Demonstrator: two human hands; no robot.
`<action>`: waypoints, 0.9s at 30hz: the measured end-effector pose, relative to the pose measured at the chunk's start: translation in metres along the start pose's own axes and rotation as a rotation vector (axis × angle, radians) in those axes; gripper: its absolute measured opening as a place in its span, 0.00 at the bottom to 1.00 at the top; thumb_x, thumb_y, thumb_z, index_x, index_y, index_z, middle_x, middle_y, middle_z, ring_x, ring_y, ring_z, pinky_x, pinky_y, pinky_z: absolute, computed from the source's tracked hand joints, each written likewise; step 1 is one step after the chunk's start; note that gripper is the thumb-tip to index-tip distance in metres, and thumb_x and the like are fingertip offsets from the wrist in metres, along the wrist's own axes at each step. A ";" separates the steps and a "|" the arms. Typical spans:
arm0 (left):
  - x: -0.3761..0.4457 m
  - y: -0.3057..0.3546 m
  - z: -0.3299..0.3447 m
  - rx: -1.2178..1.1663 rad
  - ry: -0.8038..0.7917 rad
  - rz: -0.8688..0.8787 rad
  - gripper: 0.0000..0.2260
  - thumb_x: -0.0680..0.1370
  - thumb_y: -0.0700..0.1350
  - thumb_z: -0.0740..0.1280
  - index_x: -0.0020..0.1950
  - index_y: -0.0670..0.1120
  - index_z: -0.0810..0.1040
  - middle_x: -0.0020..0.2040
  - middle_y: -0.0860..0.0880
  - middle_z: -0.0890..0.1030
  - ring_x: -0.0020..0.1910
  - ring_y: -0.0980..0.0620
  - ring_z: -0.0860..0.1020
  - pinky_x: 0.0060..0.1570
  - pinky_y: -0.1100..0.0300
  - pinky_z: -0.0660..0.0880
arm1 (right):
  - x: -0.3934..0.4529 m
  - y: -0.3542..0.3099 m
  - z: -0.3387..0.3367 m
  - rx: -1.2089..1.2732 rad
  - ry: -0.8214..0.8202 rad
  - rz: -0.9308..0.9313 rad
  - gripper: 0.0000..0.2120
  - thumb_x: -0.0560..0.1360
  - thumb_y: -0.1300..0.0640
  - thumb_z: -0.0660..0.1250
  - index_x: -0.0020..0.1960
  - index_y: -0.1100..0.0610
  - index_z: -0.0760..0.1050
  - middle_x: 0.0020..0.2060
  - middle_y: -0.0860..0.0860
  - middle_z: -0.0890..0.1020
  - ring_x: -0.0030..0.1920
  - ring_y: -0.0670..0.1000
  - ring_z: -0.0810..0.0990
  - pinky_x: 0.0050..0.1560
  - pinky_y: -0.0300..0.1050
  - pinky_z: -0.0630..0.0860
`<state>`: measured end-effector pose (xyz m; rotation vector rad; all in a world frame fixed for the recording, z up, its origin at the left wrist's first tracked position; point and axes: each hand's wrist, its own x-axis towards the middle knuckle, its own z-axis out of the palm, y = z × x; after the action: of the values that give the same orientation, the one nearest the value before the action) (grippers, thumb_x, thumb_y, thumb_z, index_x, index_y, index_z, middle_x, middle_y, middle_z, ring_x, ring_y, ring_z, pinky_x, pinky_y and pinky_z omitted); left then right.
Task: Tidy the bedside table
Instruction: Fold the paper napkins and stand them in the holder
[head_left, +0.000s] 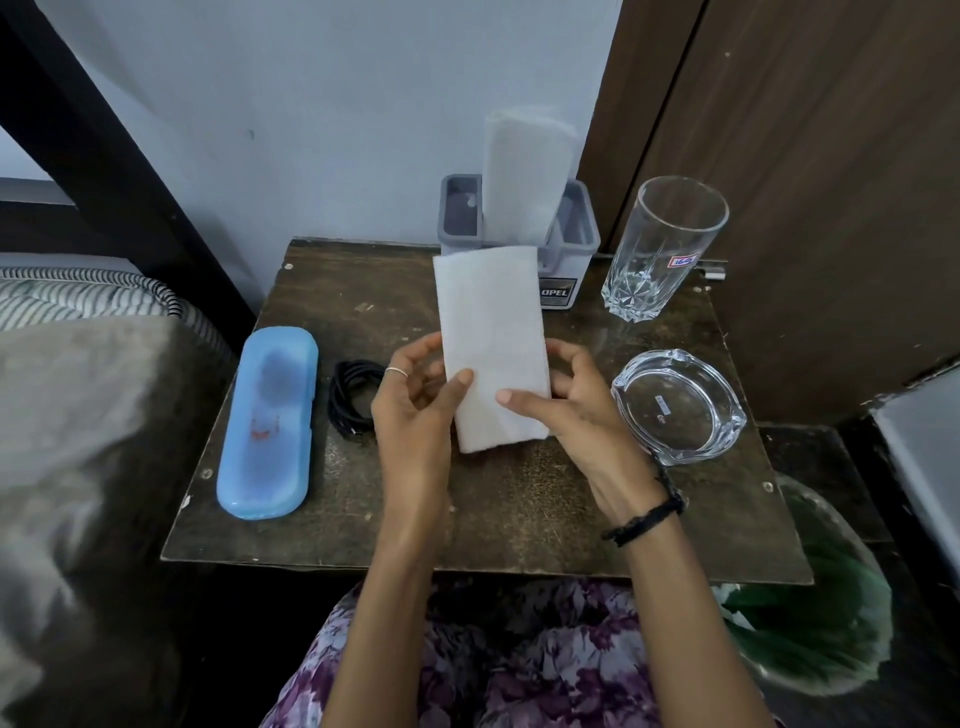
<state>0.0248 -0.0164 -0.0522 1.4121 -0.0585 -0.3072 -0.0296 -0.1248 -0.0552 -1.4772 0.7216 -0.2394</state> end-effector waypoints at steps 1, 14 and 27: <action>0.000 0.002 0.001 -0.008 0.027 0.051 0.11 0.75 0.34 0.67 0.54 0.47 0.75 0.46 0.52 0.81 0.42 0.62 0.80 0.37 0.69 0.77 | 0.000 0.000 -0.001 0.003 0.000 -0.035 0.25 0.68 0.66 0.72 0.60 0.54 0.65 0.51 0.53 0.82 0.50 0.49 0.81 0.52 0.44 0.78; 0.002 -0.011 -0.009 0.612 -0.124 0.178 0.11 0.75 0.36 0.68 0.48 0.52 0.74 0.40 0.61 0.77 0.38 0.70 0.76 0.40 0.81 0.70 | 0.004 0.009 -0.006 -0.422 0.044 -0.203 0.18 0.74 0.65 0.63 0.63 0.54 0.70 0.55 0.50 0.80 0.54 0.51 0.79 0.55 0.48 0.76; 0.051 0.042 0.042 0.659 -0.060 0.516 0.06 0.75 0.40 0.68 0.49 0.49 0.76 0.39 0.61 0.76 0.39 0.63 0.75 0.42 0.73 0.74 | 0.040 -0.058 -0.020 -0.444 0.392 -0.503 0.09 0.74 0.63 0.67 0.53 0.63 0.79 0.51 0.55 0.82 0.49 0.51 0.81 0.52 0.39 0.77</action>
<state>0.0715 -0.0640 -0.0119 1.9707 -0.6087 0.1184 0.0065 -0.1707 -0.0101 -2.0593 0.7301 -0.8115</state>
